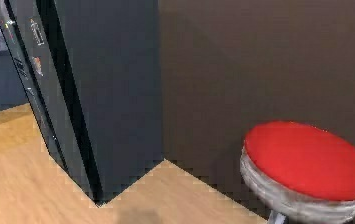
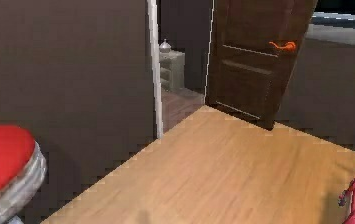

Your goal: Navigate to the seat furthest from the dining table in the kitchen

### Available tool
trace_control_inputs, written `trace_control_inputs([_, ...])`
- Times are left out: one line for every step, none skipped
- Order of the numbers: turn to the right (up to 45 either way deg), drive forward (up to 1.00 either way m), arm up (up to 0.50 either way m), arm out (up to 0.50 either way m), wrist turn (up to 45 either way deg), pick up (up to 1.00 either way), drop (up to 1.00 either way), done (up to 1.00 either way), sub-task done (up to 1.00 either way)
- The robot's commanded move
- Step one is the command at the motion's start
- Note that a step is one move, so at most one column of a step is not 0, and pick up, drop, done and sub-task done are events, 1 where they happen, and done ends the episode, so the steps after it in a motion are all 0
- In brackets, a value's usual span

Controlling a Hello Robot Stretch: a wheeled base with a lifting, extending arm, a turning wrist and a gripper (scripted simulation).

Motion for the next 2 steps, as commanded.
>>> trace_control_inputs([36.0,0.00,0.00,0.00,0.0,0.00,0.00,0.00,0.00])
trace_control_inputs([0.0,0.00,0.00,0.00,0.0,0.00,0.00,1.00,0.00])
